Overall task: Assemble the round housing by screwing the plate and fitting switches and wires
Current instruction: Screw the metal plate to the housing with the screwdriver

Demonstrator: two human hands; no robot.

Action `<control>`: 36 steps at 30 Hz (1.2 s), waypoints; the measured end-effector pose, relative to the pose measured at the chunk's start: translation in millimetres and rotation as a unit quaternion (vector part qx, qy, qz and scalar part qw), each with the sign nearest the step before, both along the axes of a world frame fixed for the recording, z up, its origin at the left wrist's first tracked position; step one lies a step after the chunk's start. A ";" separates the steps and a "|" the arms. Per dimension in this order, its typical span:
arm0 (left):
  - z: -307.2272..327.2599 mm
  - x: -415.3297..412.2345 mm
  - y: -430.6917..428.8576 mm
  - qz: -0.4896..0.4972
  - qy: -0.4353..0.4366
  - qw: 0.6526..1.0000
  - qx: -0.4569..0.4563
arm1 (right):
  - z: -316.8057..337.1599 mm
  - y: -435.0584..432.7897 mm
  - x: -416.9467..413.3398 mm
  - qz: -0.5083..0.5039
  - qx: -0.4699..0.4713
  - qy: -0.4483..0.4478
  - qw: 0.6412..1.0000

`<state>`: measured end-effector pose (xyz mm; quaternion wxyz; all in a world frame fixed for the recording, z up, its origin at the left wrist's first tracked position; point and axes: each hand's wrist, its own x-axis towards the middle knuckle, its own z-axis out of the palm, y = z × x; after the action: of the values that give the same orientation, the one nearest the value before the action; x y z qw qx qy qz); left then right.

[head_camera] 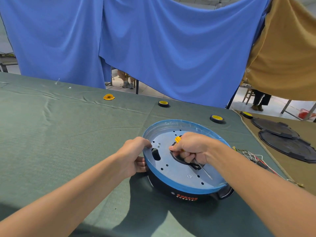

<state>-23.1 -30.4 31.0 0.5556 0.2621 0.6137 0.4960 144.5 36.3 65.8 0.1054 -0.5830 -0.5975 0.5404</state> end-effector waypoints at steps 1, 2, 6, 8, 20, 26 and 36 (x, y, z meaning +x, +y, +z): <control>0.2 -0.7 0.4 0.000 -0.006 1.000 -0.001 | 0.3 -0.8 -1.1 -0.004 0.001 -0.002 1.000; 0.9 -1.6 0.4 0.000 -0.015 1.000 -0.002 | 0.4 -1.6 -2.1 -0.009 0.002 -0.004 1.000; 4.3 -6.3 1.6 -0.005 -0.060 0.998 -0.008 | 0.6 -1.7 -5.0 -0.031 0.013 -0.005 0.999; 4.3 -7.1 1.8 0.002 -0.077 0.997 -0.005 | 0.9 0.2 -6.7 -0.038 0.014 -0.010 0.999; -2.2 -16.8 14.7 -0.002 -0.117 0.993 0.020 | 30.7 10.0 -18.6 0.105 0.414 -0.244 0.870; -14.7 -21.6 15.7 -0.004 -0.153 0.987 0.053 | 13.4 14.1 -48.7 0.250 0.466 -0.179 0.830; -19.6 -21.6 18.6 -0.003 -0.149 0.986 0.075 | 9.3 23.3 -55.0 0.288 0.436 -0.180 0.833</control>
<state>-44.7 -11.8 11.3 0.6209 0.2284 0.4841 0.5727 89.5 59.6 75.1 0.0788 -0.3646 -0.9206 0.1157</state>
